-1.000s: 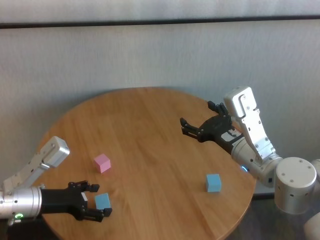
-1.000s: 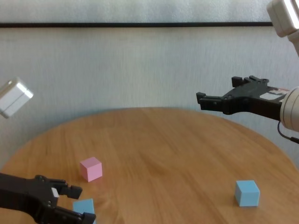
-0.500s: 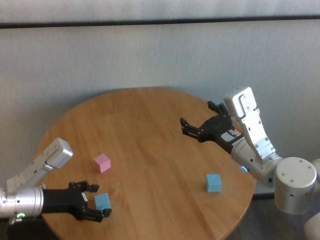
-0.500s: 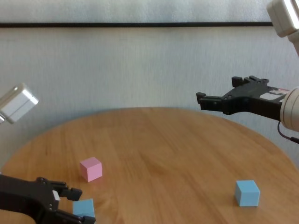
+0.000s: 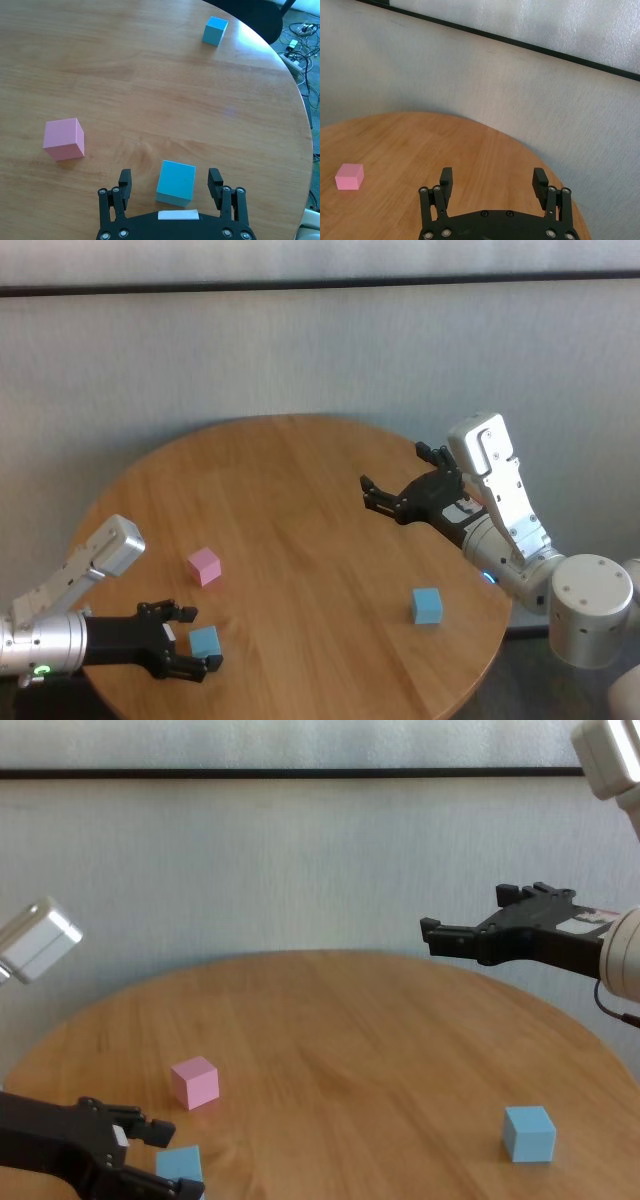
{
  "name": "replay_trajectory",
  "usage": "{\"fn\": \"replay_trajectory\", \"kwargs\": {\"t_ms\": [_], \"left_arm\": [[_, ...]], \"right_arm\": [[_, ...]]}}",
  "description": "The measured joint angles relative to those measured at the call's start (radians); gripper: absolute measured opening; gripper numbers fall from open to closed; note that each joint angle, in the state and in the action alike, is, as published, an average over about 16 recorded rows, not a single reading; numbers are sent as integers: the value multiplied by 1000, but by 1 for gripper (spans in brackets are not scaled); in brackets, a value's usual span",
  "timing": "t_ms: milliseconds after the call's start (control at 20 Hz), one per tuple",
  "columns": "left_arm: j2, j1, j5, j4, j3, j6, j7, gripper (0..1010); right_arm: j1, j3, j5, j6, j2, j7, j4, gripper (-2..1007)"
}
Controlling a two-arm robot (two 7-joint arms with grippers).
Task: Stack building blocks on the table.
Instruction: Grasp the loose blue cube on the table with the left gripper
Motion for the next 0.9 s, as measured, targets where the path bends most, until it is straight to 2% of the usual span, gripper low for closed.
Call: {"fn": "replay_trajectory", "kwargs": {"t_ms": [450, 900], "left_arm": [[1, 1, -1, -2, -1, 1, -2, 913], [2, 1, -2, -3, -2, 3, -3, 660]], "right_arm": [[0, 0, 0, 0, 0, 0, 0, 1005], [0, 0, 0, 0, 0, 0, 0, 1005]]}}
